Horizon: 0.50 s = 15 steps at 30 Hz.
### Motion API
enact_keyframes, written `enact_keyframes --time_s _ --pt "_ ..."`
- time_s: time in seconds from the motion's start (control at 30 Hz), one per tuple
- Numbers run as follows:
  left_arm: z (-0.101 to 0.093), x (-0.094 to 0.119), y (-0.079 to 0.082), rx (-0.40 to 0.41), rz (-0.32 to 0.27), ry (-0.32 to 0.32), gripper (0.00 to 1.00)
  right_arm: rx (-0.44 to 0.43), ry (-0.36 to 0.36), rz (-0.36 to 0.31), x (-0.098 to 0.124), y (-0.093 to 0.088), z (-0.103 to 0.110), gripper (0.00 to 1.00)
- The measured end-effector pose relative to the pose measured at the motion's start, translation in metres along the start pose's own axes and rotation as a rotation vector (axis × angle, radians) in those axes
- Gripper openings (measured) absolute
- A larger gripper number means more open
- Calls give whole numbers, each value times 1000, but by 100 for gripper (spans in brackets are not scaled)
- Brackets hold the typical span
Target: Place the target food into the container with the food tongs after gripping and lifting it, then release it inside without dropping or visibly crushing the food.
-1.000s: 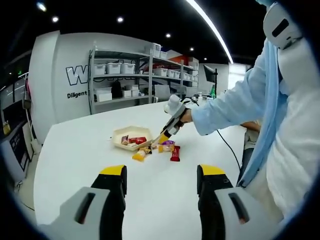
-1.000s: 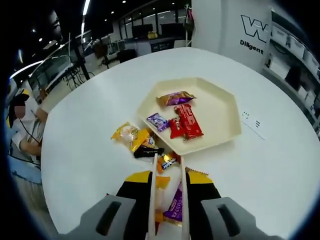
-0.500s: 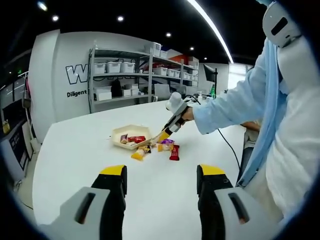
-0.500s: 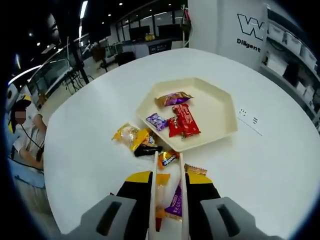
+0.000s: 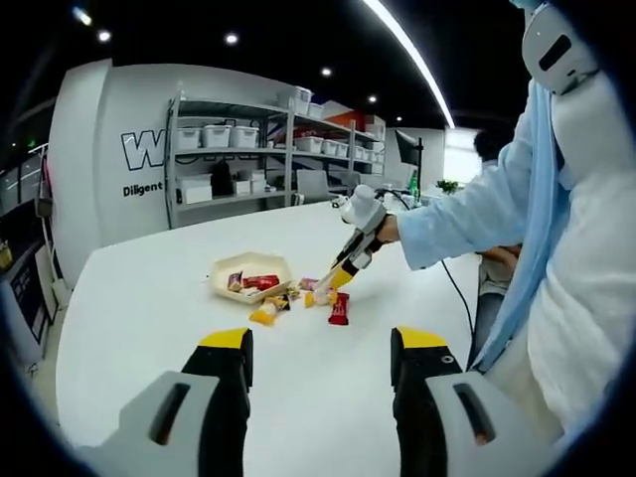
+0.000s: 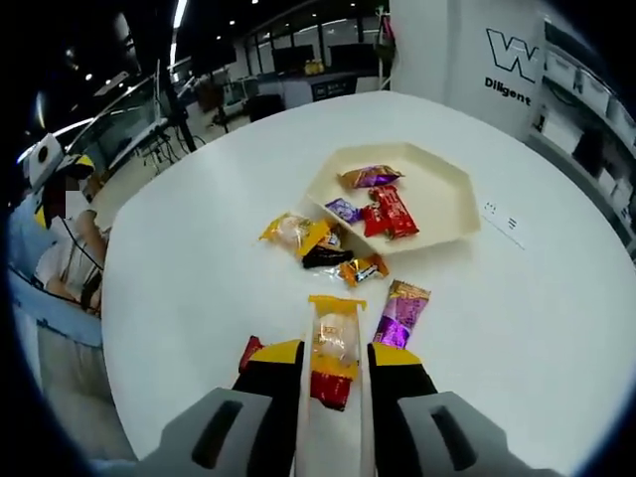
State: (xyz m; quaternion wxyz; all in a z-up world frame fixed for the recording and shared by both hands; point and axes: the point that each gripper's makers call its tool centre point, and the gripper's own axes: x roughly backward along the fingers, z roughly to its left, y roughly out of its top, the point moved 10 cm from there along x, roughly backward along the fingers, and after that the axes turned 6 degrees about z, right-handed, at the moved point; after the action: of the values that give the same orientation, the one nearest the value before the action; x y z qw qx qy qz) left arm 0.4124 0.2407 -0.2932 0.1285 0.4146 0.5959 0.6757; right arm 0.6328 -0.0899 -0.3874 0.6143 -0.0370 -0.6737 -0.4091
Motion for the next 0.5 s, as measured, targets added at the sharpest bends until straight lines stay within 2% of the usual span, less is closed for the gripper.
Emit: enact_keyframes --time_s 0.17,0.5 --pt "-2 0 1 -5 -3 -5 54 -41 10 27 -1 1 1 19" --pt "-4 4 -2 -4 -7 -3 53 -47 -13 61 4 0 0 20"
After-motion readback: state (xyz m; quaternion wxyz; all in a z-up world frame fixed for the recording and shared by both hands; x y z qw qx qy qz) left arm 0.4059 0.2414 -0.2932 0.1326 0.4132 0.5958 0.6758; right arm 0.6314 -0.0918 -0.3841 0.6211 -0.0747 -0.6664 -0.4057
